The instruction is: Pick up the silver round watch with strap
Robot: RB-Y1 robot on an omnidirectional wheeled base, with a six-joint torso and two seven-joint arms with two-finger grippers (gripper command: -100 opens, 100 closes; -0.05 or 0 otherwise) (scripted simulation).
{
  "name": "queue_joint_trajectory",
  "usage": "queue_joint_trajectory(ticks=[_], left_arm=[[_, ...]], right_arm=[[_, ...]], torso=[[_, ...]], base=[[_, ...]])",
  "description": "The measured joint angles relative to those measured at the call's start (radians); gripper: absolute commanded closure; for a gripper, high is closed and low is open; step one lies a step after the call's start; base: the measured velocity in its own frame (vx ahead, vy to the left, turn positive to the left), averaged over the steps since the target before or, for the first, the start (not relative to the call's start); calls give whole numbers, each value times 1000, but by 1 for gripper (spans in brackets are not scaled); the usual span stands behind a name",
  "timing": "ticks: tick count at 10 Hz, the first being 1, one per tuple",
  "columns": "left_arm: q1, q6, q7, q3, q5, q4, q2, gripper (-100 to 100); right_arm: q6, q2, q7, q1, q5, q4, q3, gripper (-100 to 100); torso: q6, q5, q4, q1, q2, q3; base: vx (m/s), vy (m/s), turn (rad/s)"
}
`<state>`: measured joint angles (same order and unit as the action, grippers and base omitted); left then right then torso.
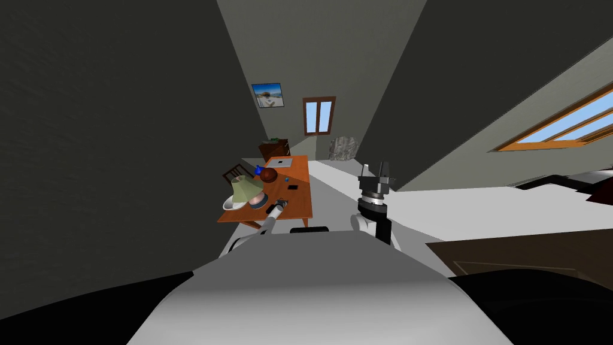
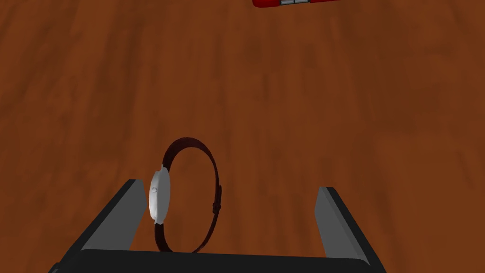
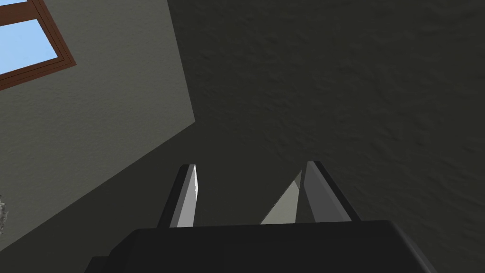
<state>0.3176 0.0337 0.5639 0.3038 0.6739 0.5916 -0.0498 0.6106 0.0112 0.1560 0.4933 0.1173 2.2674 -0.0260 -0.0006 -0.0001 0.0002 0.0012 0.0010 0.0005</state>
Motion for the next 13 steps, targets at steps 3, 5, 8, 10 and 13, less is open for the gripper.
queue_joint_trajectory(ticks=[3,5,8,10,13], left_arm=[[-15,-36,54,-67,62,-30,-61,-100],[-27,-62,93,-103,95,-44,-92,-100],[-34,-46,78,-74,82,-26,-86,100],[-34,-46,78,-75,82,-25,-85,100],[-34,-46,78,-74,82,-25,-85,100]], right_arm=[[0,0,0,0,0,0,0,0],[0,0,0,0,0,0,0,0],[0,0,0,0,0,0,0,0],[0,0,0,0,0,0,0,0],[0,0,0,0,0,0,0,0]], torso=[[2,1,0,0,1,0],[1,1,0,0,0,0],[1,1,0,0,-1,-1],[0,0,-1,0,-1,-1],[0,1,-1,0,-1,-1]], base=[[-15,-4,-291],[-2,-14,-18],[0,-3,3],[0,0,0],[4,4,103]])
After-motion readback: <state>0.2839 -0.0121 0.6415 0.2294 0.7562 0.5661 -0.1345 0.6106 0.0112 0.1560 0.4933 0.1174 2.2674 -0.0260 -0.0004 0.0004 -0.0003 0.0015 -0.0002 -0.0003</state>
